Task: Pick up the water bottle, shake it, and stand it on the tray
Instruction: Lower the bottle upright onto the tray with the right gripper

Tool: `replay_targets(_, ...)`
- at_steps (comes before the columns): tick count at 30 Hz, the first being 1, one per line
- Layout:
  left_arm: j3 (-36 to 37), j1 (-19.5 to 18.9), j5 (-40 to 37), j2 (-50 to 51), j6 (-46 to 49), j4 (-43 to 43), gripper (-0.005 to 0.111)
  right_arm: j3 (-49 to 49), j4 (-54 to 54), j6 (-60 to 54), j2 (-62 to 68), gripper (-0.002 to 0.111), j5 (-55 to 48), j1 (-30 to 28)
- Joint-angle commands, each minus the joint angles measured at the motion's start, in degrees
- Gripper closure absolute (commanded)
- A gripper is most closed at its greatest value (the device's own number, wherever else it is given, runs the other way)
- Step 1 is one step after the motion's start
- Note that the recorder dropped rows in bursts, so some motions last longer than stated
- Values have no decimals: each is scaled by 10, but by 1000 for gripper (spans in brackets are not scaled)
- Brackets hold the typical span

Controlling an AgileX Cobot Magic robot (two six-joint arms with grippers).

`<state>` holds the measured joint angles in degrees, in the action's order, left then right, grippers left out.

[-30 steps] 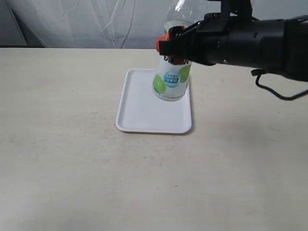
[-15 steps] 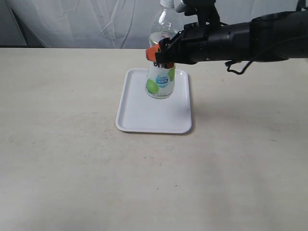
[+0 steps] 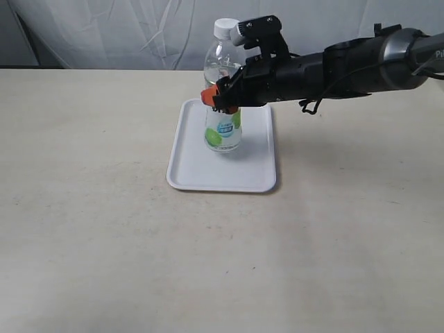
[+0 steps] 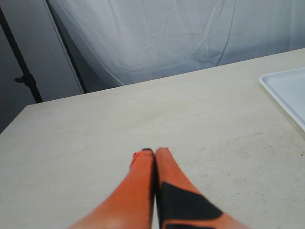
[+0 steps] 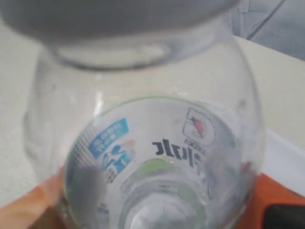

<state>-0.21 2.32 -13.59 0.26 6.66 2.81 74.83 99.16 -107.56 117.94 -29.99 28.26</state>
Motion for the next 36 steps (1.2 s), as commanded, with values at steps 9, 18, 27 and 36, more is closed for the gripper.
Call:
replay_targets(9, 2, 0, -1, -3, -2, -1, 106, 8, 8, -36, 17, 109, -8, -1)
replay_targets(18, 2, 0, -1, -3, -2, -1, 106, 8, 8, -36, 17, 106, -7, -1)
replay_targets(27, 2, 0, -1, -3, -2, -1, 106, 8, -2, 5, 17, 30, 2, -1)
replay_targets(36, 2, 0, -1, -3, -2, -1, 106, 8, -82, 93, 17, 25, -2, -1)
